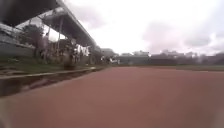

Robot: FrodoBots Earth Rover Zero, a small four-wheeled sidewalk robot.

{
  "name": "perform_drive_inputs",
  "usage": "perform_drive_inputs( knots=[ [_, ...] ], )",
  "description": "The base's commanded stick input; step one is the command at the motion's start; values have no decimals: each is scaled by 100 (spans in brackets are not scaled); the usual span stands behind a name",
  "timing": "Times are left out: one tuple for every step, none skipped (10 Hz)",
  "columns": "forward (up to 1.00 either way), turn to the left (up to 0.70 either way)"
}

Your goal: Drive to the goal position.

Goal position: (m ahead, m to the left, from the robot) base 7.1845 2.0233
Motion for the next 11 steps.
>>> perform_drive_inputs(
  knots=[
    [70,1],
    [70,1],
    [70,1],
    [70,1],
    [70,1],
    [70,1],
    [70,1],
    [70,1],
    [70,1],
    [70,1],
    [70,1]
  ],
)
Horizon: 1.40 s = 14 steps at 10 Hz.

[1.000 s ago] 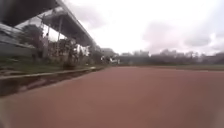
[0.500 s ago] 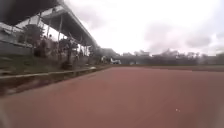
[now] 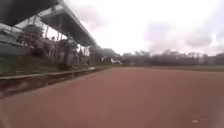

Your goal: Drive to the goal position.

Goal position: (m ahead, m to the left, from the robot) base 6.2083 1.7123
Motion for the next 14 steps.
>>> perform_drive_inputs(
  knots=[
    [70,1],
    [70,1],
    [70,1],
    [70,1],
    [70,1],
    [70,1],
    [70,1],
    [70,1],
    [70,1],
    [70,1],
    [70,1],
    [70,1],
    [70,1],
    [70,1]
  ],
)
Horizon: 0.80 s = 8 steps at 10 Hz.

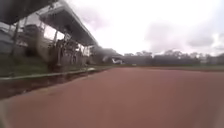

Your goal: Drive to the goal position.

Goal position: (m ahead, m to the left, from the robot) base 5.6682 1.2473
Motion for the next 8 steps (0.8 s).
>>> perform_drive_inputs(
  knots=[
    [70,1],
    [70,1],
    [70,1],
    [70,1],
    [70,1],
    [70,1],
    [70,1],
    [70,1]
  ],
)
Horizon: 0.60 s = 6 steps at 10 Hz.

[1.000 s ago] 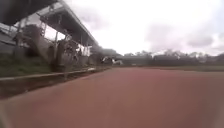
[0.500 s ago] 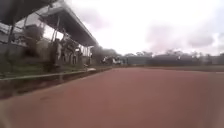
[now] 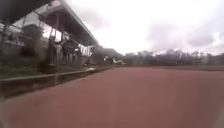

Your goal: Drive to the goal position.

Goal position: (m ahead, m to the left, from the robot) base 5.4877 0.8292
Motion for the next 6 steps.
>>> perform_drive_inputs(
  knots=[
    [70,1],
    [70,-34],
    [70,-34],
    [70,-34],
    [70,1],
    [70,1]
  ],
)
